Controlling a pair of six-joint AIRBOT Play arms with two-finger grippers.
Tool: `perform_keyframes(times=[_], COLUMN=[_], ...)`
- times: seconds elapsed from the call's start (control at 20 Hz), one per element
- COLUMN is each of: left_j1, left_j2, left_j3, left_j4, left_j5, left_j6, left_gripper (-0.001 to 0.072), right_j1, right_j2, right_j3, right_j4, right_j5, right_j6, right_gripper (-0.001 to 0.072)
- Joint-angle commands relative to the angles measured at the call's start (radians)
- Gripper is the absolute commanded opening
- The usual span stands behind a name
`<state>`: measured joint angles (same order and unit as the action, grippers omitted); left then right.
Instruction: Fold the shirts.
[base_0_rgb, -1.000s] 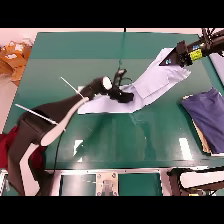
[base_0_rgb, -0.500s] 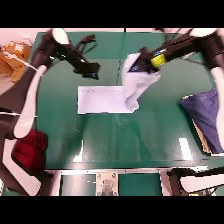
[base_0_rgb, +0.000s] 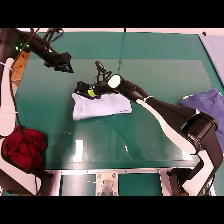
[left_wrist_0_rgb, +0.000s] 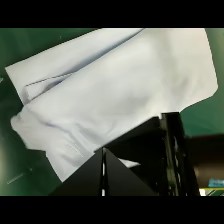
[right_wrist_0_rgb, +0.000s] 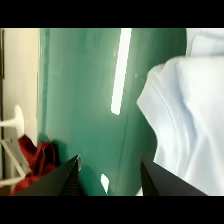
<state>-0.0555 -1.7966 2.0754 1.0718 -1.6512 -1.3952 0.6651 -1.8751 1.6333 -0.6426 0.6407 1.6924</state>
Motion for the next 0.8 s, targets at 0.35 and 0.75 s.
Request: perform_keyframes(times=[0.35,0.75], left_j1=[0.02,0.02], left_j2=[0.002,0.002], left_j3=[0.001,0.001], left_j4=[0.025,0.025], left_j5=[0.031,0.048], left_j6=[0.035,0.034], left_gripper=[0.0017,0.0017], right_j1=[-0.521,-0.549], right_j2=[0.157,0.094], right_j3=[-0.034,-0.315], right_j4=[-0.204,-0.218], right_j5=[0.562,0.511], right_j6=[-0.078,-0.301], right_gripper=[0.0465,0.0592])
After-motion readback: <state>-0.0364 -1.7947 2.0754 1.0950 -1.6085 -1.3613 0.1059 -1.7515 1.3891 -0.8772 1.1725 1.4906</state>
